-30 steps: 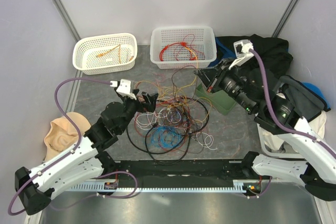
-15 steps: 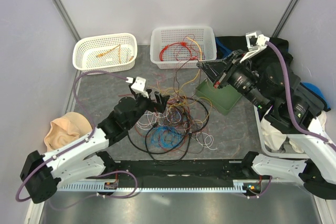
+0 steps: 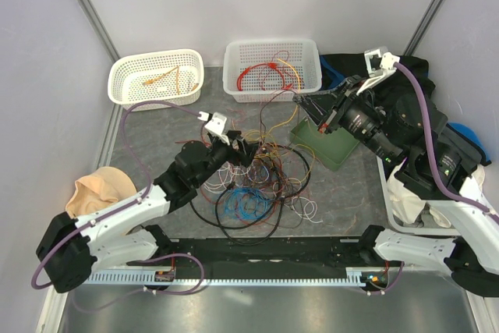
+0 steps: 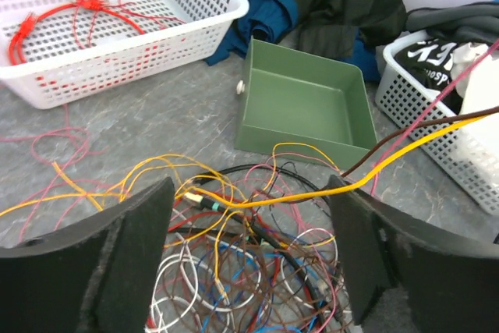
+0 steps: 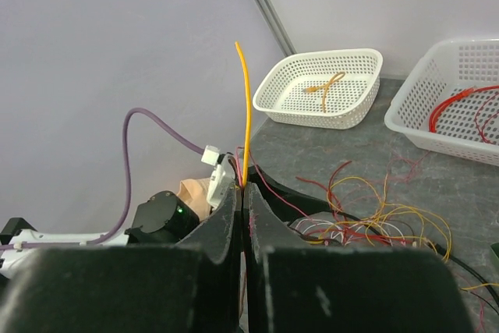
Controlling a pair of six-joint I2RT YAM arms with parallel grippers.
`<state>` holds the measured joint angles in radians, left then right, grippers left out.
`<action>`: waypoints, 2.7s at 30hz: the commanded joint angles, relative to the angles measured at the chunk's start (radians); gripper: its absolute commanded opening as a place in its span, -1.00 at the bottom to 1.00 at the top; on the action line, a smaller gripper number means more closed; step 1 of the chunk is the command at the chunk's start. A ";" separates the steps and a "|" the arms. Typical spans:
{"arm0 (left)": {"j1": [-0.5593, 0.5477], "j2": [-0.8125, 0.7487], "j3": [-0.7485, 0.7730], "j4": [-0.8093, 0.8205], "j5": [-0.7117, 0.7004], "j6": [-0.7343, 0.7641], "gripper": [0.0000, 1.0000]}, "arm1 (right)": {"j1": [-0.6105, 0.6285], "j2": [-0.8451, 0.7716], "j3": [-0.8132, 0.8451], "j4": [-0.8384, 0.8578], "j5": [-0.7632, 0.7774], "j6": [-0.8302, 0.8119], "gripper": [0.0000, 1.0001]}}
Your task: Untangle the cables
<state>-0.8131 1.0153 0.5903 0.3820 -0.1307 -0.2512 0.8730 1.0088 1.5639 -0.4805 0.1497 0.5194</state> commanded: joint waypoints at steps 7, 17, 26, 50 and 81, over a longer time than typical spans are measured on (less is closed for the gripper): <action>0.002 0.105 0.083 0.101 -0.009 0.081 -0.87 | -0.003 -0.062 -0.039 0.014 0.011 -0.004 -1.00; 0.003 -0.107 0.219 -0.242 -0.211 0.174 -0.96 | -0.003 -0.142 -0.234 0.029 0.070 0.004 -1.00; 0.003 -0.144 0.471 -0.405 -0.357 0.233 -0.96 | -0.003 -0.190 -0.444 0.045 0.064 -0.005 -1.00; 0.005 0.197 1.135 -0.871 -0.081 0.201 -0.96 | -0.003 -0.033 -0.671 0.564 0.016 -0.214 0.53; 0.005 0.157 1.166 -0.881 0.109 0.109 -0.96 | -0.003 0.824 -0.464 1.616 -0.042 0.011 0.52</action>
<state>-0.8108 1.2011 1.7664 -0.5232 -0.0582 -0.0891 0.8703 1.7653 1.0271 0.9230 0.0612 0.4816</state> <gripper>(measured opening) 0.025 0.778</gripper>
